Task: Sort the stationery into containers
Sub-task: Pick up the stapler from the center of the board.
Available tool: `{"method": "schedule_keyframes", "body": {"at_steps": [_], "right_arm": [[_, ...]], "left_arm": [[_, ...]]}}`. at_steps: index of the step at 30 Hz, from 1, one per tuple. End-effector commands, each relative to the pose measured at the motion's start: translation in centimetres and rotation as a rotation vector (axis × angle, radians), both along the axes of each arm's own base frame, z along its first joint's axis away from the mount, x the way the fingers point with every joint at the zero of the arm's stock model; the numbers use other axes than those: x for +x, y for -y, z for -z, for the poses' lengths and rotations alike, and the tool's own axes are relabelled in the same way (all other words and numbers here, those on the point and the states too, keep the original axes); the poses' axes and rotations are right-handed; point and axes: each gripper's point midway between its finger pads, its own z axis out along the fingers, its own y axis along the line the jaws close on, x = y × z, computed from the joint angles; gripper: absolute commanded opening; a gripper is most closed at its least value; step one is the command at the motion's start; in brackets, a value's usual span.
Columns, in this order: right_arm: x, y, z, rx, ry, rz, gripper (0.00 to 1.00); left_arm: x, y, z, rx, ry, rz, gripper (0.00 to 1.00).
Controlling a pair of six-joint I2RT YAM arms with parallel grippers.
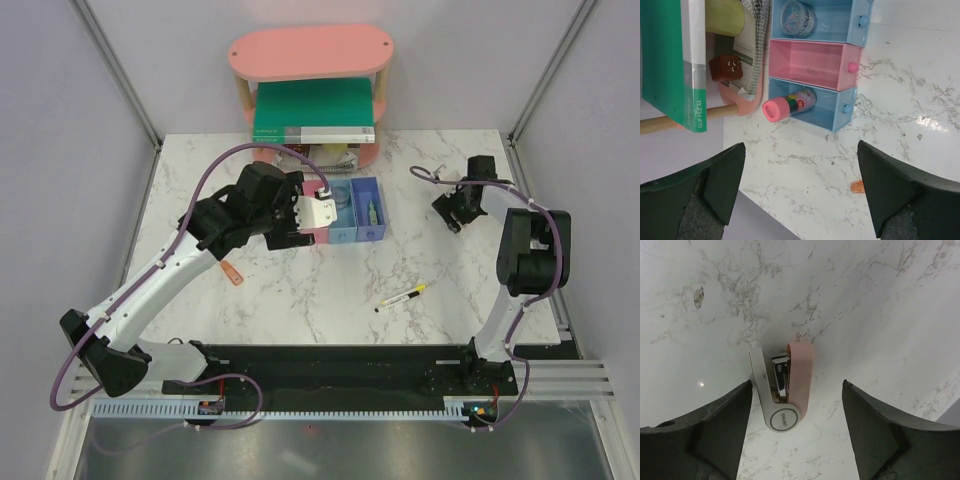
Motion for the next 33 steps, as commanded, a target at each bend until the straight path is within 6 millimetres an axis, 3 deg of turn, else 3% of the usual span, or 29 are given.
{"method": "schedule_keyframes", "body": {"at_steps": [1,3,4,7,12,15,16,20,22,24,27,30,33], "right_arm": [[-0.5,-0.8,0.7,0.100,-0.080,-0.065,0.75],[-1.5,-1.2,1.8,0.151,-0.140,-0.073,0.64],[-1.8,-1.2,2.2,0.165,-0.157,-0.071,0.51],[-2.4,-1.7,2.2,0.190,-0.164,-0.069,0.32],[-1.9,-1.8,-0.6,0.178,-0.088,-0.044,0.29],[-2.0,-2.9,-4.1,0.176,-0.010,-0.076,0.28],[-2.0,-3.9,-6.1,0.178,0.034,-0.103,0.28],[-2.9,-7.3,-10.7,0.207,0.102,-0.173,0.29],[-3.2,-11.1,-12.9,0.224,0.137,-0.243,0.29],[-3.7,-14.1,-13.8,0.239,0.144,-0.302,0.29],[-3.7,-17.1,-14.8,0.266,0.151,-0.330,0.29],[-3.3,-21.2,-14.5,0.286,0.134,-0.383,0.28],[-2.4,-23.8,-13.8,0.283,0.126,-0.405,0.28]], "left_arm": [[0.3,0.5,-2.1,-0.011,0.054,0.027,1.00],[0.3,0.7,-2.2,-0.014,0.055,0.031,1.00],[0.4,0.8,-2.2,-0.016,0.051,0.031,1.00],[0.3,1.0,-2.3,-0.018,0.052,0.035,1.00],[0.2,0.9,-2.4,-0.017,0.057,0.033,1.00],[-0.1,0.8,-2.4,-0.023,0.054,0.032,1.00],[-0.2,0.7,-2.4,-0.025,0.053,0.028,1.00],[-0.6,0.0,-1.6,-0.011,0.047,0.020,1.00],[-0.8,-0.4,-1.6,-0.014,0.050,0.009,1.00],[-1.1,-0.7,-1.9,-0.029,0.052,-0.001,1.00],[-1.7,-1.1,-1.6,-0.048,0.021,-0.014,1.00],[-2.5,-1.9,-0.8,-0.055,-0.013,-0.018,1.00],[-3.3,-2.6,-0.1,-0.051,-0.036,-0.016,1.00]]}}
